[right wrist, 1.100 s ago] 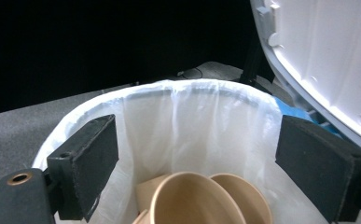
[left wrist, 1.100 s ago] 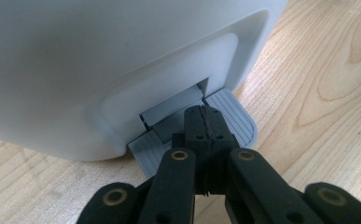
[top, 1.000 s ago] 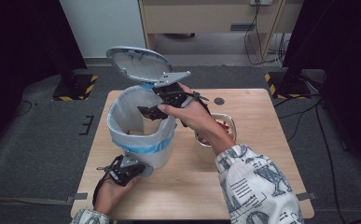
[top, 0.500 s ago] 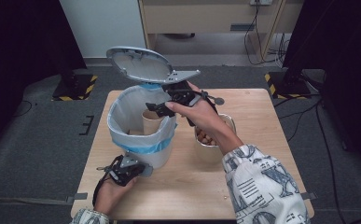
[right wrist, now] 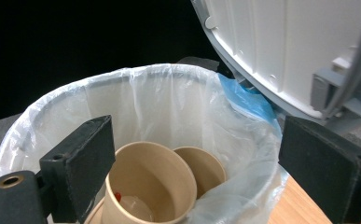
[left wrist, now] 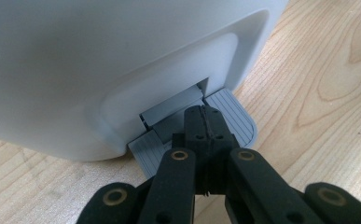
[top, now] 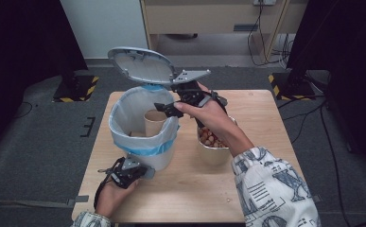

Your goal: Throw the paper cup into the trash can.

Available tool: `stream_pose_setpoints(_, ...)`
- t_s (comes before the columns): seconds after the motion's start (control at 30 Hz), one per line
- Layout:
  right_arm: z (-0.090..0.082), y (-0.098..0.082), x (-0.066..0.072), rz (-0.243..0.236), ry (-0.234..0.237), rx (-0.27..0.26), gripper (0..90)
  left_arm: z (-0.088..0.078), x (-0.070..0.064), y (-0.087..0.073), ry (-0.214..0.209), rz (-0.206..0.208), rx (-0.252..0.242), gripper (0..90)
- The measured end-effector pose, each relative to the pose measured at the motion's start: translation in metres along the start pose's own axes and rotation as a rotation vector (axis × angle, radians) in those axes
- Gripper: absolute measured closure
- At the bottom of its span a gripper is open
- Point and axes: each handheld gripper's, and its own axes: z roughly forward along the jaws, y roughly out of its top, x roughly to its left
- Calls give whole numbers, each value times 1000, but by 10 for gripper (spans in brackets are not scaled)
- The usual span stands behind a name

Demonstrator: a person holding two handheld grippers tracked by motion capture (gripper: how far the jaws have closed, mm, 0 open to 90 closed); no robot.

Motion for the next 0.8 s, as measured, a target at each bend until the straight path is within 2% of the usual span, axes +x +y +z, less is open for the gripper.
stream_pose_setpoints(0.8, -24, -3, -15, 23, -36, -22, 104, 0, 0, 0, 0, 0, -2, 898)
